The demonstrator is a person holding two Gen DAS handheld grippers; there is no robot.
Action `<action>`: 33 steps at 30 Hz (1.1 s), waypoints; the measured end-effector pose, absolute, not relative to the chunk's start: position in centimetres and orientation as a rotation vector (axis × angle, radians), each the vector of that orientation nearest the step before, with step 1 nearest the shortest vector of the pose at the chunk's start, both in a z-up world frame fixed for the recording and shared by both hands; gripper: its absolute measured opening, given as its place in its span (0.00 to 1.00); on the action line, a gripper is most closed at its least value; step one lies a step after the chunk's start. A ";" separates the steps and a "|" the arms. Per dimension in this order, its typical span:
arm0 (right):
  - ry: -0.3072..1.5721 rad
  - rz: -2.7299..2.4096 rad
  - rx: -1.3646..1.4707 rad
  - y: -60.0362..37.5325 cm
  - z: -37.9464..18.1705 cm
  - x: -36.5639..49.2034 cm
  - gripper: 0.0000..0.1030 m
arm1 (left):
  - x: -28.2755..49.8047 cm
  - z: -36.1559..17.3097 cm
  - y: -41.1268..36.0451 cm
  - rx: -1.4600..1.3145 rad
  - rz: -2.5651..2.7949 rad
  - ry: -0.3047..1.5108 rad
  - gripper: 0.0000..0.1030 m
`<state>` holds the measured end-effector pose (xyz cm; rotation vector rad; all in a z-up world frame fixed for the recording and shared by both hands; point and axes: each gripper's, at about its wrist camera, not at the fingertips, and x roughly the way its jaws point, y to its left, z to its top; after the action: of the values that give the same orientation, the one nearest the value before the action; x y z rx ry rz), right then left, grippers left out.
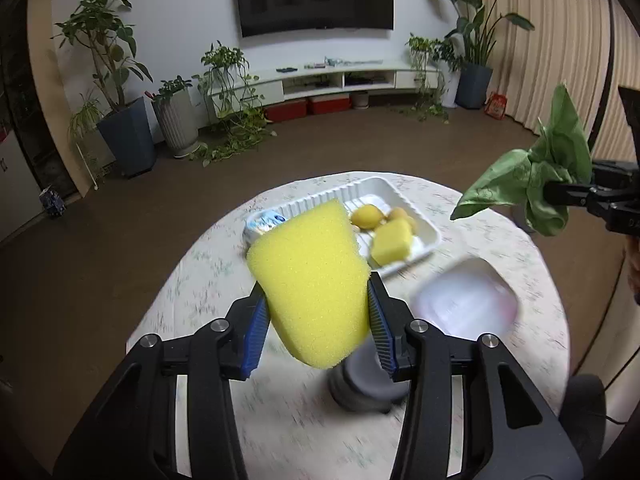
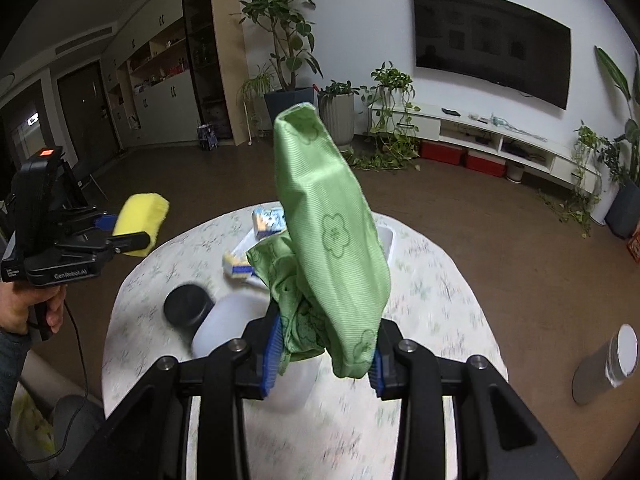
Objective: Organize soft objects
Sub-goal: 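Carry the yellow sponge with the left gripper while the right carries the green cloth over the tray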
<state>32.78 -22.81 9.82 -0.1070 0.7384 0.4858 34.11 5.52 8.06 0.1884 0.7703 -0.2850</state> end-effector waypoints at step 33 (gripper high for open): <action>0.997 0.519 -0.190 -13.5 -4.9 52.5 0.44 | 50.8 -4.9 1.5 0.167 -0.294 0.962 0.61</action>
<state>52.45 -13.51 -4.95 -0.1897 0.9972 0.5195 50.80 1.50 -4.92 0.1666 0.9621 -0.2941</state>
